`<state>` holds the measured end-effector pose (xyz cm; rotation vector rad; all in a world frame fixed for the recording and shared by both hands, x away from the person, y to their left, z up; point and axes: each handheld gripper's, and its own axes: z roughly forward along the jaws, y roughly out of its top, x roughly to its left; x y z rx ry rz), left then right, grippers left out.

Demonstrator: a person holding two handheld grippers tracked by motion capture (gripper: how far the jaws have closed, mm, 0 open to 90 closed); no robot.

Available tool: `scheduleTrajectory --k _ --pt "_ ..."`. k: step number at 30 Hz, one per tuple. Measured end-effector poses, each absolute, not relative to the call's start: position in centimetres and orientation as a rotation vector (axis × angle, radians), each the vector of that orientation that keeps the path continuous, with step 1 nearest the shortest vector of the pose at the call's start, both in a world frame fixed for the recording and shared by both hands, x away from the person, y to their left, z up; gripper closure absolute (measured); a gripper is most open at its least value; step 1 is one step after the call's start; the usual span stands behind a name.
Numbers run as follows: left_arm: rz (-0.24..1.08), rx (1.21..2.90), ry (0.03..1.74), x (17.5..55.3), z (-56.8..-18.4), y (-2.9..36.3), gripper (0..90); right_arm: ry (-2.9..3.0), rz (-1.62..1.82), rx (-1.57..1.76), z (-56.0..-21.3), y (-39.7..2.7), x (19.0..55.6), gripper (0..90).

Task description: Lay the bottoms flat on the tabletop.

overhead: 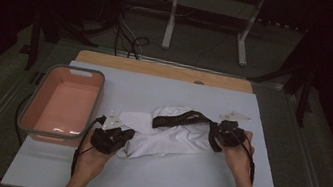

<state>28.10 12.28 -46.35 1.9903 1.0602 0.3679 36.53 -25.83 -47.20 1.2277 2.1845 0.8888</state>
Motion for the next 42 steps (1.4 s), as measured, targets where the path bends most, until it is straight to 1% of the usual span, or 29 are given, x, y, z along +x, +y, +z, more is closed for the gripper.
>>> scheduleTrajectory --k 5,9,10,12,13,14,17,19,22,29,35,37,42 --pt "0.404 1.973 1.093 27.9 -46.0 13.4 87.8 2.146 0.860 1.288 -47.0 -27.9 36.8 87.3" --pt "0.475 1.959 1.146 27.9 -45.9 13.6 87.7 2.129 0.836 1.329 -47.2 -29.2 37.0 87.2" --pt "0.475 1.952 1.160 28.1 -46.0 13.6 87.4 2.126 0.833 1.339 -47.3 -29.4 37.1 87.2" --pt "0.488 1.954 1.166 28.2 -46.2 13.2 84.8 2.126 0.829 1.358 -47.5 -29.6 37.2 86.6" --pt "0.487 1.949 1.164 28.2 -46.2 13.0 78.0 2.124 0.828 1.359 -47.6 -29.6 37.3 83.9" --pt "0.490 1.947 1.160 28.2 -46.3 12.8 70.5 2.118 0.827 1.357 -47.6 -29.6 37.3 75.3" --pt "0.497 1.949 1.144 28.1 -46.3 12.2 57.7 2.119 0.835 1.348 -47.4 -29.4 37.1 57.6" --pt "0.498 1.947 1.131 28.1 -46.3 11.8 52.2 2.110 0.831 1.339 -47.2 -29.3 36.7 48.5" --pt "0.503 1.941 1.109 27.9 -46.1 11.2 46.2 2.123 0.839 1.325 -47.0 -29.3 36.0 42.6" --pt "0.516 1.927 1.081 27.8 -46.0 10.5 38.7 2.151 0.846 1.356 -47.4 -30.1 34.1 35.6" --pt "0.522 1.902 1.084 27.8 -45.9 10.3 34.1 2.175 0.877 1.381 -48.0 -30.8 33.0 32.3" --pt "0.522 1.900 1.079 27.8 -45.8 10.3 33.9 2.171 0.897 1.411 -48.3 -31.1 32.8 33.1" --pt "0.514 1.901 1.075 27.8 -45.8 10.2 34.2 2.177 0.939 1.496 -49.4 -31.5 32.6 39.4"
